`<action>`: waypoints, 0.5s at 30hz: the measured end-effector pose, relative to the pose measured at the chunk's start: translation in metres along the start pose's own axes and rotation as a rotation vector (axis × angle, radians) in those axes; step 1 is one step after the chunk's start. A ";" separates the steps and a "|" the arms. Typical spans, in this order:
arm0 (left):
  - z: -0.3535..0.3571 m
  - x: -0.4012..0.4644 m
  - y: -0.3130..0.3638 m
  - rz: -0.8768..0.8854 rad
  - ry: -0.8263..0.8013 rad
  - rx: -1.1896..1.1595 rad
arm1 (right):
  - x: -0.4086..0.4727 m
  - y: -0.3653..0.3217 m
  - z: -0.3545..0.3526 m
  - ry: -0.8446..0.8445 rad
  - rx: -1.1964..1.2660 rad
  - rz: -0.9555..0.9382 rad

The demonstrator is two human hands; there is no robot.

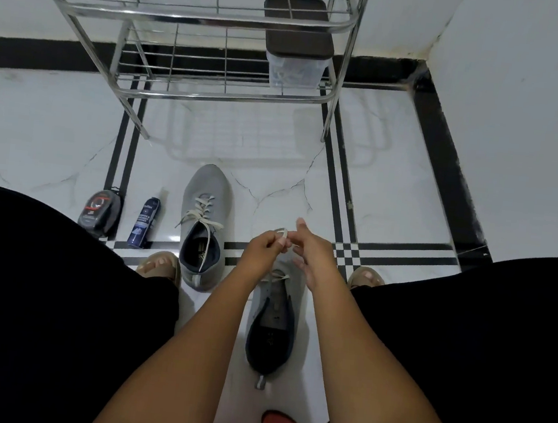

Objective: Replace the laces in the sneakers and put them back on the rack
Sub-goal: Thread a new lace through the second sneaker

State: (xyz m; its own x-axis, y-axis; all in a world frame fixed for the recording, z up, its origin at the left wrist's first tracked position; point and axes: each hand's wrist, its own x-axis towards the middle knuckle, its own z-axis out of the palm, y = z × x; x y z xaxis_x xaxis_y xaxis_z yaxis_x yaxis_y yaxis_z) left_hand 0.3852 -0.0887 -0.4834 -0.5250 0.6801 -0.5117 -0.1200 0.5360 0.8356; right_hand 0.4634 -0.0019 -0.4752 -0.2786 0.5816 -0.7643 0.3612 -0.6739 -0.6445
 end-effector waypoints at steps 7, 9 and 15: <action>-0.014 -0.012 0.004 0.023 -0.012 0.018 | -0.022 -0.016 0.003 -0.181 0.241 0.061; -0.018 -0.014 0.000 -0.002 0.003 0.049 | -0.027 -0.023 0.004 -0.221 0.332 0.072; -0.040 -0.016 -0.050 -0.305 0.093 0.538 | -0.052 -0.063 -0.001 -0.181 0.394 -0.111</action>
State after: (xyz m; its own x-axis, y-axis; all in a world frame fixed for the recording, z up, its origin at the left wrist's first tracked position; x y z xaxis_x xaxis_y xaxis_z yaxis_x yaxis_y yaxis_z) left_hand 0.3662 -0.1461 -0.5090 -0.6078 0.4234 -0.6717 0.1523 0.8924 0.4248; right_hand 0.4560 0.0107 -0.3944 -0.4602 0.5947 -0.6591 -0.0364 -0.7545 -0.6553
